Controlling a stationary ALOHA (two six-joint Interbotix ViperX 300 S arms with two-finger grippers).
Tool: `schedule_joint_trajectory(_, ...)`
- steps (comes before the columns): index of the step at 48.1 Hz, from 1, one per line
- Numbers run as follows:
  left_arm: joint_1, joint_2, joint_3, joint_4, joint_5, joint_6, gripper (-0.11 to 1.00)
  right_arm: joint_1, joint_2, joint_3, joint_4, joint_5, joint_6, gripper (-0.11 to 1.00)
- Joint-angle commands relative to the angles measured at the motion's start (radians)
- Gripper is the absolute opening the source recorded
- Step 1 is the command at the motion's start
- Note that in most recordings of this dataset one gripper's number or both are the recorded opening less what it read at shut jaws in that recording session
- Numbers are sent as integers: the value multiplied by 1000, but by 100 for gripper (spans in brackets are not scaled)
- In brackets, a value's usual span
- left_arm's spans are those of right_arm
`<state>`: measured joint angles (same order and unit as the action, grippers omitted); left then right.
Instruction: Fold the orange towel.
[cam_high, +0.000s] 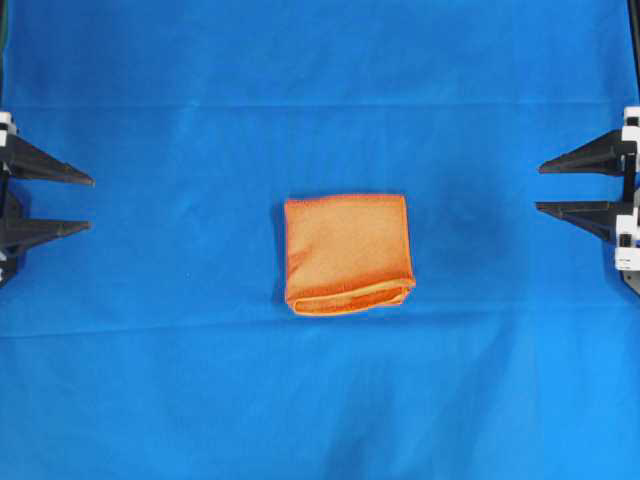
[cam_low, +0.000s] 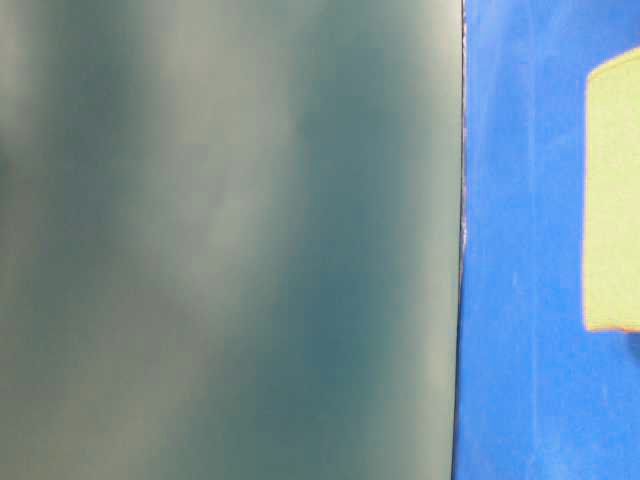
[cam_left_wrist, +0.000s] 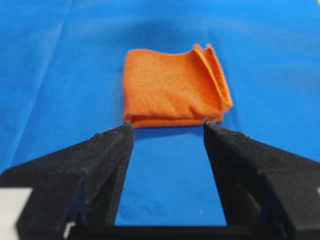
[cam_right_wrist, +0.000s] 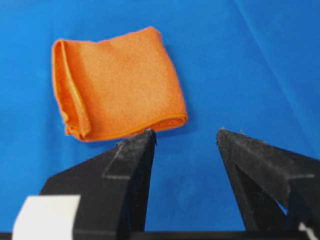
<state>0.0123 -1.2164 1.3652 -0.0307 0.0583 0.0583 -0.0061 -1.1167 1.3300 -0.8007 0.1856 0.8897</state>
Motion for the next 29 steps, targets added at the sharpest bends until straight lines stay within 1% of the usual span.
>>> schedule_joint_trajectory(1,3,12,-11,2,-3,0,52,-8,11,-11,0,-15,0,58)
schedule_joint_trajectory(29,2,14,-9,2,-3,-5,52,-8,21,-6,3,-20,2,58)
